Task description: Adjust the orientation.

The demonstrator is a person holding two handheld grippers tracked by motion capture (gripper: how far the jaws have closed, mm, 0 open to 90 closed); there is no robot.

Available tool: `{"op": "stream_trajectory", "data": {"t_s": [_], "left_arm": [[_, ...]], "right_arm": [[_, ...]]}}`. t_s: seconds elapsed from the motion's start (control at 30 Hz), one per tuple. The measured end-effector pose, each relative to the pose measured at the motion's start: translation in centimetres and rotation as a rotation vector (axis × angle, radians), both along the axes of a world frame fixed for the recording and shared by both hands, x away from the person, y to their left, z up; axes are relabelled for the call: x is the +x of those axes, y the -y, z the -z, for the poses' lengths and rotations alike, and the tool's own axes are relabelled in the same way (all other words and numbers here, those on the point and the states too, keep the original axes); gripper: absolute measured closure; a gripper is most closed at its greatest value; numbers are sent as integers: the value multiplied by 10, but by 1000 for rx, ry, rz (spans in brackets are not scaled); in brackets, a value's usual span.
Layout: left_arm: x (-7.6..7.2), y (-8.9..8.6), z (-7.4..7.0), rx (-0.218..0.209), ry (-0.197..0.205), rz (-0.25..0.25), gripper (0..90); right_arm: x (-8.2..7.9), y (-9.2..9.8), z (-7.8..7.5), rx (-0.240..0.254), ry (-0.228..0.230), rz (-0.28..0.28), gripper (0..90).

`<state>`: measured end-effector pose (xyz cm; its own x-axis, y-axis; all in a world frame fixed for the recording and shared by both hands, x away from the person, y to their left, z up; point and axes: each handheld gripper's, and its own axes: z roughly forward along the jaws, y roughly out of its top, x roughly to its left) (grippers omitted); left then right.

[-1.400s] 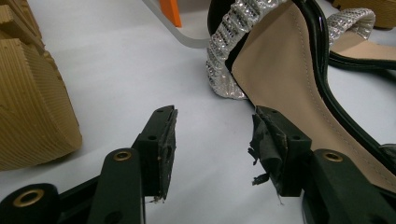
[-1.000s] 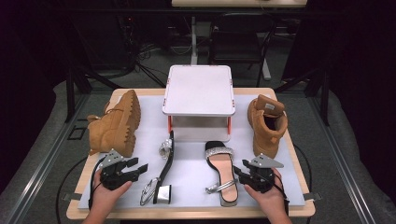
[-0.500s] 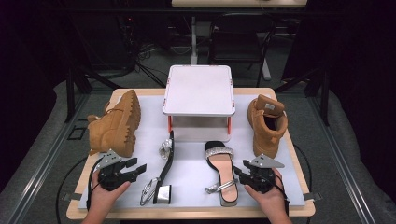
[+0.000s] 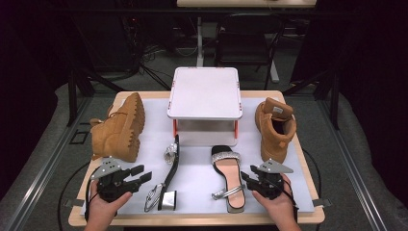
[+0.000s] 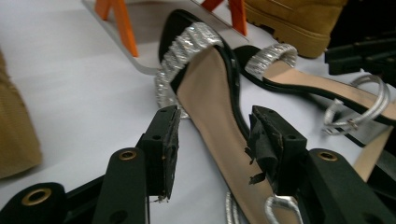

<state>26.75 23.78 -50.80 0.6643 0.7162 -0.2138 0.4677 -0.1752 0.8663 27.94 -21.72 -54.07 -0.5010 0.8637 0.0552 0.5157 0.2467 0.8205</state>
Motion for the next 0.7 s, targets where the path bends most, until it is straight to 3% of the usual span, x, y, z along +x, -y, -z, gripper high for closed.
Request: {"op": "stream_trajectory", "data": {"t_s": [0.37, 0.7], "left_arm": [[-11, 16, 3, -4, -18, 66, 535], [-12, 27, 8, 33, -38, 109, 622]], "right_arm": [[-1, 2, -1, 14, 7, 4, 529], [-1, 1, -1, 9, 4, 1, 529]]}}
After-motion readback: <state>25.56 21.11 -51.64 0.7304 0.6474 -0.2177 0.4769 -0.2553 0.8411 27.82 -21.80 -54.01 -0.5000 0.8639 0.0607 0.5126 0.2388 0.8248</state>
